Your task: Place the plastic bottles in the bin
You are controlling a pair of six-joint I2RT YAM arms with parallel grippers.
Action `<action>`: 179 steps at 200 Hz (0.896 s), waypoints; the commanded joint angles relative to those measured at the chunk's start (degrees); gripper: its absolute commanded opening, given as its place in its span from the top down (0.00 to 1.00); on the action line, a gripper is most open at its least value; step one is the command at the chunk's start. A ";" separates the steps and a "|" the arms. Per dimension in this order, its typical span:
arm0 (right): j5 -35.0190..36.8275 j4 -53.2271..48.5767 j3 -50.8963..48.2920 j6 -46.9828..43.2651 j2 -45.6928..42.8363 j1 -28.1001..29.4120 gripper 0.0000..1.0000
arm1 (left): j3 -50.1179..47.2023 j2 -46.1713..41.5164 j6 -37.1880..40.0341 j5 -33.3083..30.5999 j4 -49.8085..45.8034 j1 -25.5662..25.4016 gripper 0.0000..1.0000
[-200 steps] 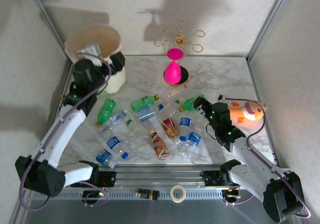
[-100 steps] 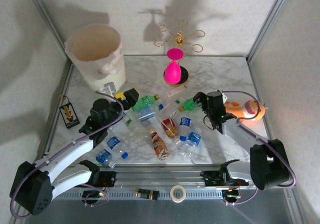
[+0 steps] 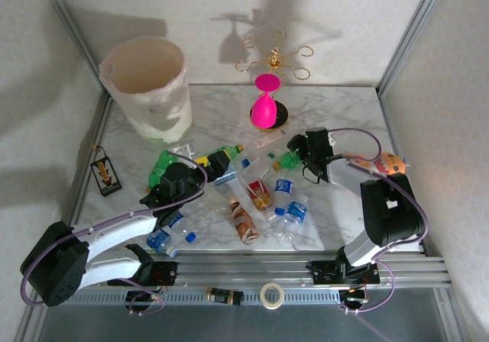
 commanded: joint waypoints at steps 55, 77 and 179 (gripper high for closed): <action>-1.68 1.41 1.87 5.71 7.29 -0.84 0.09 | -3.36 -3.55 -0.65 -6.02 0.73 -0.69 0.00; -2.10 2.27 2.00 5.79 8.79 -1.16 0.14 | -3.71 -4.25 -0.55 -6.77 0.54 -0.69 0.00; -7.32 10.75 -0.42 7.47 9.49 -3.49 0.40 | -3.24 -4.69 0.11 -6.62 0.07 -0.68 0.00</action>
